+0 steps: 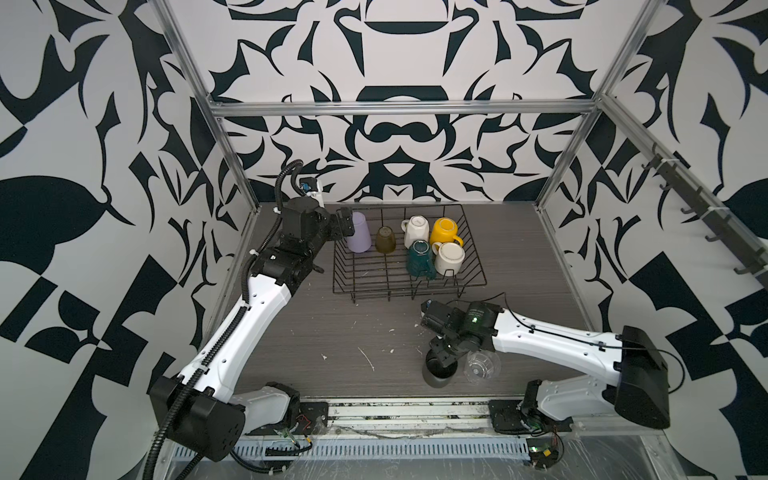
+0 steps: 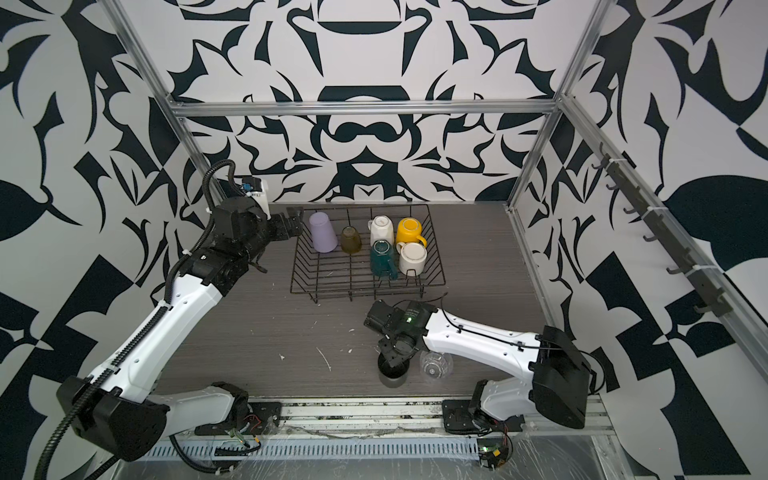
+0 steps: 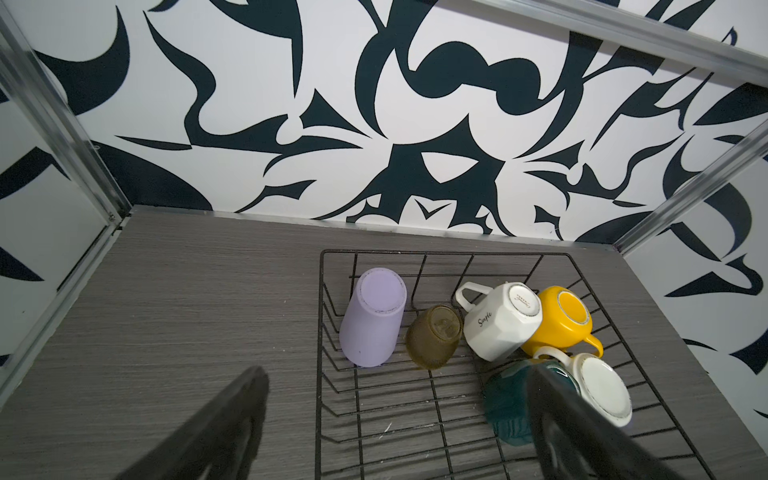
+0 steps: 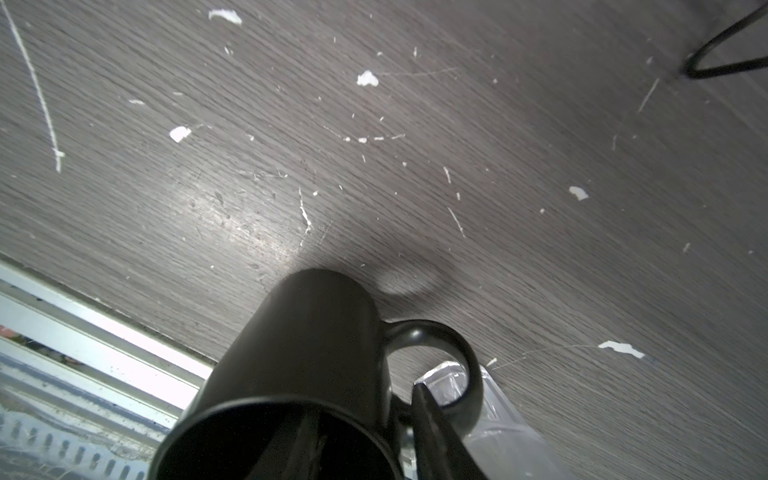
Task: Load the cups into the dish rack
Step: 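Close the right gripper on the black mug's rim and lift it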
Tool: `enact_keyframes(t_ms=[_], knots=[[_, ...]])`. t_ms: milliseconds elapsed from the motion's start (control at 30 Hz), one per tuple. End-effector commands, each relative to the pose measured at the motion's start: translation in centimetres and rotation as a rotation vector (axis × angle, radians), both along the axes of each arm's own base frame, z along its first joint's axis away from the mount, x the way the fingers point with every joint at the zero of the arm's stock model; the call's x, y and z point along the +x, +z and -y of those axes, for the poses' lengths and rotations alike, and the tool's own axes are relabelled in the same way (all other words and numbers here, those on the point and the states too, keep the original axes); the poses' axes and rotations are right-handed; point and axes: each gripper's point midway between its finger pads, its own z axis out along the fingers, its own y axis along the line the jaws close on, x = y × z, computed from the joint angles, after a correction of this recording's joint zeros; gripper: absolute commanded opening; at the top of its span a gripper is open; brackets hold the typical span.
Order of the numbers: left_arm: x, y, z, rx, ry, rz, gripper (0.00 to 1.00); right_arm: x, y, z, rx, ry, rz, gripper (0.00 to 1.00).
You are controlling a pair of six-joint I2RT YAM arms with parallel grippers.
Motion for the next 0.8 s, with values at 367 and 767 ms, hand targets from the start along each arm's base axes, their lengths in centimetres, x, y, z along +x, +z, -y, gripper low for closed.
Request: enact_keyframes(t_ms=[367,767], knots=[[-1.1,0.4,-1.1,0.027,0.024,0.013,0.99,1.6,-1.1,-1.4,-0.054,0.077,0.048,0.19],[-2.4,1.7,-3.2,-0.006,0.115,0.119,0.99,3.7,1.9,-3.6,0.001,0.111,0.133,0.00]])
